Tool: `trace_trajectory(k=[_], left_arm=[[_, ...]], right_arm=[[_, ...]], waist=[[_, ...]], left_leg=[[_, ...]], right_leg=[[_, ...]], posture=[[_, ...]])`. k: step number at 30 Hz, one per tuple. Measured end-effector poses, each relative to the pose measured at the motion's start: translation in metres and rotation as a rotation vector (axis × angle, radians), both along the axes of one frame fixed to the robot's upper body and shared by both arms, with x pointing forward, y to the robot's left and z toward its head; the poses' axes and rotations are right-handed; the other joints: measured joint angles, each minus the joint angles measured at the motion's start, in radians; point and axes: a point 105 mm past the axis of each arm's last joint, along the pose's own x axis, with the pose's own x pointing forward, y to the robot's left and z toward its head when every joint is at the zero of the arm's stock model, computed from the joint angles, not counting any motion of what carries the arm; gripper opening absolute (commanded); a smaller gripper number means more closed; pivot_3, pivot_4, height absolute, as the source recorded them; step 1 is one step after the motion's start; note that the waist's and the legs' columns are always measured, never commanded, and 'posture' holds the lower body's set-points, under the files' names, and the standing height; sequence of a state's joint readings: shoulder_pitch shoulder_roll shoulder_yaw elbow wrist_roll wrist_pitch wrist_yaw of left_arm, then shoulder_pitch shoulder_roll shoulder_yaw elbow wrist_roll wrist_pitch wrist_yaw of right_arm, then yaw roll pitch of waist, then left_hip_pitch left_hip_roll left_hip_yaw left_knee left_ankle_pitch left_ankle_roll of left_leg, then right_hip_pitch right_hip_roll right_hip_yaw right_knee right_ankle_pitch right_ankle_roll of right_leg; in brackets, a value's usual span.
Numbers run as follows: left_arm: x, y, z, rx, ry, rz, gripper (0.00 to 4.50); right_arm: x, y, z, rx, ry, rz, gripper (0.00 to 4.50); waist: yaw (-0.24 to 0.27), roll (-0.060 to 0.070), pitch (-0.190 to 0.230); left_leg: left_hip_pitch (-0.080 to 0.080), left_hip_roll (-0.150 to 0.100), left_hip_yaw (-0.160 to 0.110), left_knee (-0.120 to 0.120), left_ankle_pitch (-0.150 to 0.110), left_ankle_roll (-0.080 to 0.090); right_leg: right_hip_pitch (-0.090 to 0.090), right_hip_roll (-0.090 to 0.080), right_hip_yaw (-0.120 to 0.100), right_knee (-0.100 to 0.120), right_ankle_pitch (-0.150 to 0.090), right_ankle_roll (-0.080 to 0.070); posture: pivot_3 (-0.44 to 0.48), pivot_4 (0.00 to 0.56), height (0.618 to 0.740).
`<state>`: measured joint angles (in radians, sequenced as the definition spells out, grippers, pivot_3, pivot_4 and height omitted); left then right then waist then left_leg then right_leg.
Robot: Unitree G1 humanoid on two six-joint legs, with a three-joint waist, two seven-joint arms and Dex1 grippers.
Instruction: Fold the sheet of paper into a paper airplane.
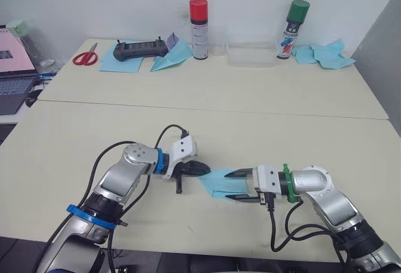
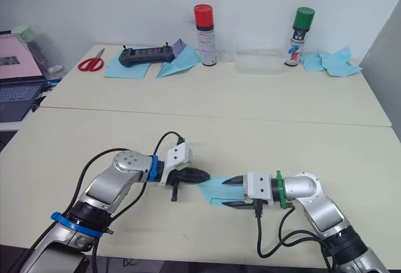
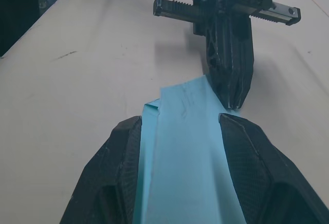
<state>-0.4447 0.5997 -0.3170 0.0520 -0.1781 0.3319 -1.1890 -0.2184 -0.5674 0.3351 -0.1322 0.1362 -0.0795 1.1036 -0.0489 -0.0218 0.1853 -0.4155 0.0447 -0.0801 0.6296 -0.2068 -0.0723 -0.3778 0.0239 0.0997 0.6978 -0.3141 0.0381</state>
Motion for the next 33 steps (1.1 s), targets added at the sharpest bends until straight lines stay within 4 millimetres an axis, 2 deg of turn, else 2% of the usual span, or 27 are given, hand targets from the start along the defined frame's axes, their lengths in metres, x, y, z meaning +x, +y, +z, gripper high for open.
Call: trace_trajectory(k=[15,18,23,28,33], left_arm=[[0.005,0.002,-0.002,0.011,-0.017,-0.019,0.03],[0.005,0.002,-0.002,0.01,-0.018,-0.02,0.0],[0.006,0.002,-0.002,0.017,-0.024,-0.035,0.0],[0.007,0.001,-0.003,0.038,-0.061,-0.07,0.0],[0.008,0.002,-0.003,0.052,-0.098,-0.099,0.0]], right_arm=[[0.004,-0.004,-0.016,-0.076,-0.179,0.036,2.47],[0.006,0.001,-0.014,-0.047,-0.191,0.016,1.9],[0.008,0.007,-0.01,-0.006,-0.191,0.014,0.02],[0.01,0.01,-0.003,0.06,-0.131,-0.02,0.02],[0.025,0.011,0.003,0.088,-0.056,-0.129,0.02]], waist=[[-0.002,0.0,0.0],[-0.002,0.0,0.0],[-0.001,0.0,0.0],[-0.001,0.0,0.0],[-0.001,0.0,0.0]], left_leg=[[0.006,0.0,0.0,0.0,0.0,0.0],[0.006,0.0,0.0,0.0,0.0,0.0],[0.006,0.0,0.0,0.0,0.0,0.0],[0.007,0.0,0.0,0.0,0.0,0.0],[0.008,0.0,0.0,0.0,0.0,0.0]], right_leg=[[0.005,0.0,0.0,0.0,-0.002,0.004],[0.006,0.0,0.001,0.0,-0.002,0.004],[0.006,0.0,0.001,0.0,-0.002,0.004],[0.007,0.0,0.001,0.0,-0.002,0.004],[0.008,0.0,0.001,0.0,-0.002,0.004]], posture=[[0.0,0.15,0.74],[0.0,0.15,0.74],[0.0,0.15,0.74],[0.0,0.15,0.74],[0.0,0.15,0.74]])
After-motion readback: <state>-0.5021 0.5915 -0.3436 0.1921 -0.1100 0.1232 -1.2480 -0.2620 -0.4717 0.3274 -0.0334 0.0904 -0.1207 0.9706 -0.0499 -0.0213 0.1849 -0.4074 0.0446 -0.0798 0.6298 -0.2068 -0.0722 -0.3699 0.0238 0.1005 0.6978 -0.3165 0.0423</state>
